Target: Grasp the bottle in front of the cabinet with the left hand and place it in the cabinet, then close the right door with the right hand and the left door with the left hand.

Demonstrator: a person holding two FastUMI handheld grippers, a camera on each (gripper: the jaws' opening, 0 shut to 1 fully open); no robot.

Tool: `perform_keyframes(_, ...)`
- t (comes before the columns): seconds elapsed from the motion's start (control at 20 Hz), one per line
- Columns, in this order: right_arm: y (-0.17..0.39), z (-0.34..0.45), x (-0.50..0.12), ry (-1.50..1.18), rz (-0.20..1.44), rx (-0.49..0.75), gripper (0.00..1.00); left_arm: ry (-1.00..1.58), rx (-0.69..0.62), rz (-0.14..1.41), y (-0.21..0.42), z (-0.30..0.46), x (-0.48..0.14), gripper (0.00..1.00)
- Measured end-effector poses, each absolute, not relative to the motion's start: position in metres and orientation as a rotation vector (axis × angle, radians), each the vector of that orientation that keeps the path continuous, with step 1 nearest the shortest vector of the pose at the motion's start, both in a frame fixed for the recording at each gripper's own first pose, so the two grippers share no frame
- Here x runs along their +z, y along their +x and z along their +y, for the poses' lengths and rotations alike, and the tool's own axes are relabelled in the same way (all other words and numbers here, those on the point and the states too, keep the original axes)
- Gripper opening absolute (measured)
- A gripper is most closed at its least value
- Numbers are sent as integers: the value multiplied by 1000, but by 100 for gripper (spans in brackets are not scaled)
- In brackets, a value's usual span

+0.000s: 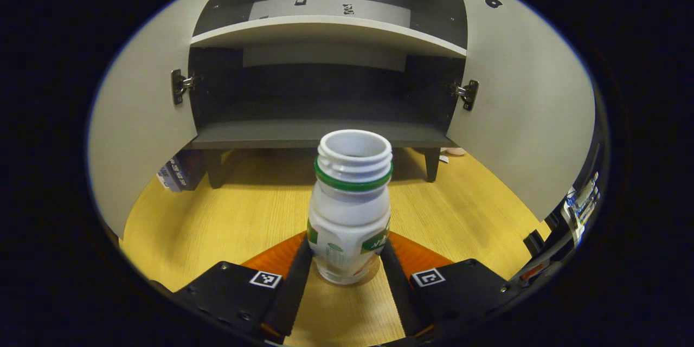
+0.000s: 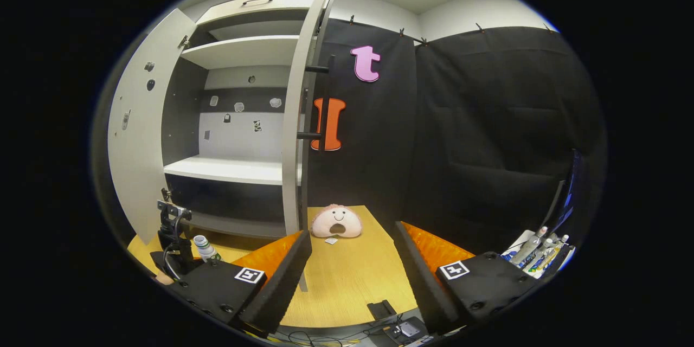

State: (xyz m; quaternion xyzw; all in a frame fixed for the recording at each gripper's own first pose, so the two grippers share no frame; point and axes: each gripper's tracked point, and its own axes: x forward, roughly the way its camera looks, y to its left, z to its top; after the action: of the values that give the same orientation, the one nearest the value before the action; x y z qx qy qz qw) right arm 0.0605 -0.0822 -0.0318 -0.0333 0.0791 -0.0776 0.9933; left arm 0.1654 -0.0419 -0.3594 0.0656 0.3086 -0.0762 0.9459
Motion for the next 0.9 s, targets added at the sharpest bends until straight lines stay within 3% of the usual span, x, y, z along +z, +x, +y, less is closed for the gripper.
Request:
perform_keyframes(0.5, 92, -80, -21, -80, 117, -55, 100, 155, -219, 541, 180, -74, -230, 72)
perform_keyframes(0.9, 96, -98, -17, -64, 85, -45, 100, 118, -259, 422, 216, -98, -120, 72)
